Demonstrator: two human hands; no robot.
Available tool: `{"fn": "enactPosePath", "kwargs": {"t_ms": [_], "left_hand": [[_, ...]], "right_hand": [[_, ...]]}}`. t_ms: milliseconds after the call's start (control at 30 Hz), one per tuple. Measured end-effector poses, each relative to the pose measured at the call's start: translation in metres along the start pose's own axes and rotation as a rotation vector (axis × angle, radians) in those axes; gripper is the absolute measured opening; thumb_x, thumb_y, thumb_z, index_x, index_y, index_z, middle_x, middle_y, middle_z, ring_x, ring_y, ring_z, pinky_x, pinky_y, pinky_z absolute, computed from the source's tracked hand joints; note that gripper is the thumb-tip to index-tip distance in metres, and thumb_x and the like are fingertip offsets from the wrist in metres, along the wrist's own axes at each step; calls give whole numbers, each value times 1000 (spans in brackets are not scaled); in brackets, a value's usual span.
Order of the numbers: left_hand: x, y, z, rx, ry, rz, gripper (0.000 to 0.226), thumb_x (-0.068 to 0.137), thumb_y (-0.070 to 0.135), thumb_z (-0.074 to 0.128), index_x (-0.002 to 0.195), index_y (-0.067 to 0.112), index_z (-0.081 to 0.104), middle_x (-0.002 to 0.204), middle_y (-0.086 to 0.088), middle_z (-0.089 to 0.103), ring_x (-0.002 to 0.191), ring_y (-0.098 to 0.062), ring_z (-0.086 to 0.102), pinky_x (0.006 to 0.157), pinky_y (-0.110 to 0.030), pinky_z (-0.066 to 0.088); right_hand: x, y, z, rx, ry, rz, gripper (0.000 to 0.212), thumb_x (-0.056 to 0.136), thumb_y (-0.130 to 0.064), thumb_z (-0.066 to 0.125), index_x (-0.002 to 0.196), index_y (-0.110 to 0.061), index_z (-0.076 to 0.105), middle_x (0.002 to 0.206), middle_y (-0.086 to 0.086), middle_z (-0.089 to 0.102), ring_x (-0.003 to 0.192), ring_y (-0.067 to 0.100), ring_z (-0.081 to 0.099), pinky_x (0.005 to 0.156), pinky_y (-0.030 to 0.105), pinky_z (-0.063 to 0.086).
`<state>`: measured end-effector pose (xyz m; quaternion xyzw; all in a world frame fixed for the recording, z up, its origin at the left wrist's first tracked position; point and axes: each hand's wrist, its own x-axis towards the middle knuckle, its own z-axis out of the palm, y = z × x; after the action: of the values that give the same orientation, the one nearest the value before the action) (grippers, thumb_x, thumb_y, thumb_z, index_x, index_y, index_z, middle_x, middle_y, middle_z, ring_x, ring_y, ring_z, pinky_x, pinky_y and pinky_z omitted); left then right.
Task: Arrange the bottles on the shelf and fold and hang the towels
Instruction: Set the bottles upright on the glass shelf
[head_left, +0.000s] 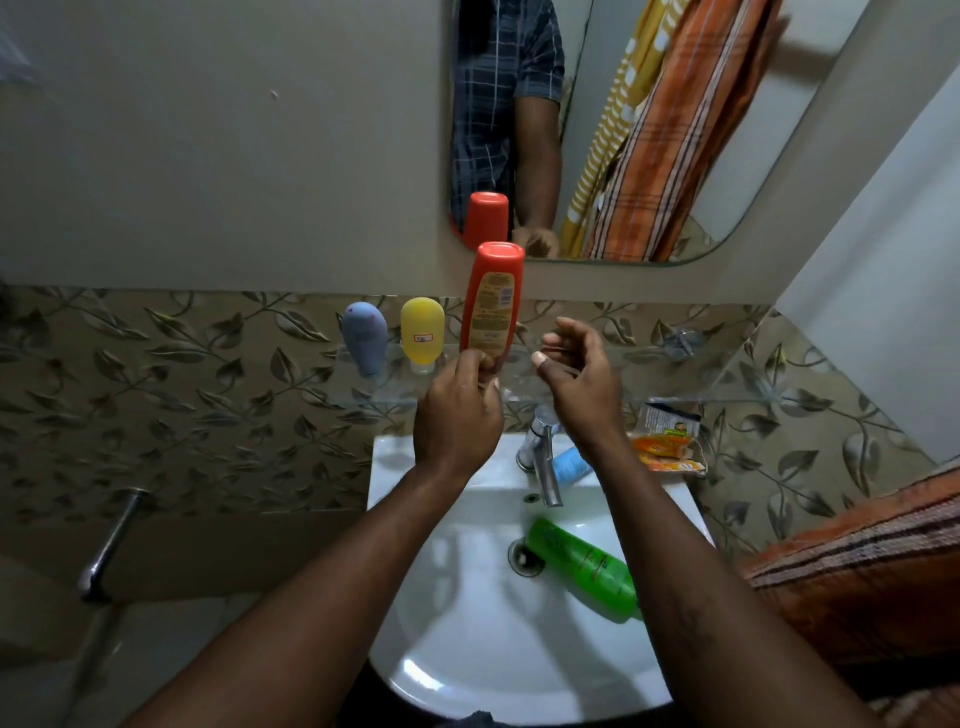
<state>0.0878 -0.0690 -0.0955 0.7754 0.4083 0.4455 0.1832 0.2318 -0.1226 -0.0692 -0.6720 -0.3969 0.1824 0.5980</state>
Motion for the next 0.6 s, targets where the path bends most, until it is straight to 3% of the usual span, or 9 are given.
{"fn": "enactPosePath", "kwargs": {"t_ms": [67, 233, 333, 467, 600], "left_hand": [[-6, 3, 5, 2, -11, 52, 15, 91, 12, 68, 105, 17, 64, 98, -1, 70, 86, -24, 65, 68, -35, 53], [-32, 12, 29, -75, -194, 203, 7, 91, 13, 68, 97, 16, 66, 87, 0, 68, 76, -22, 62, 64, -35, 50], [-57, 8, 47, -92, -347, 182, 5, 90, 17, 69, 95, 18, 69, 85, 3, 70, 77, -21, 63, 67, -35, 49], [-96, -5, 71, -14, -599, 152, 10, 92, 26, 65, 96, 21, 73, 91, 0, 76, 86, -29, 70, 73, -38, 53], [-136, -25, 105, 116, -905, 72, 21, 95, 30, 61, 111, 25, 74, 111, -3, 77, 104, -31, 69, 84, -37, 54]], "right_hand": [[-18, 5, -12, -67, 31, -67, 35, 94, -11, 74, 126, -20, 64, 107, -7, 73, 97, 6, 70, 90, 29, 59], [-55, 39, -36, -217, 95, -124, 7, 92, -16, 73, 97, -22, 72, 86, -9, 75, 79, 9, 73, 74, 39, 61], [-79, 73, -51, -255, 64, -27, 10, 91, -12, 74, 89, -22, 71, 81, -10, 74, 77, 12, 73, 70, 40, 61], [-107, 126, -72, -412, 20, 210, 11, 88, -13, 74, 88, -23, 71, 85, -9, 75, 82, 11, 71, 82, 36, 58], [-127, 180, -87, -766, -170, 376, 17, 82, -17, 74, 99, -18, 72, 102, 6, 71, 100, 31, 66, 85, 39, 53]]}}
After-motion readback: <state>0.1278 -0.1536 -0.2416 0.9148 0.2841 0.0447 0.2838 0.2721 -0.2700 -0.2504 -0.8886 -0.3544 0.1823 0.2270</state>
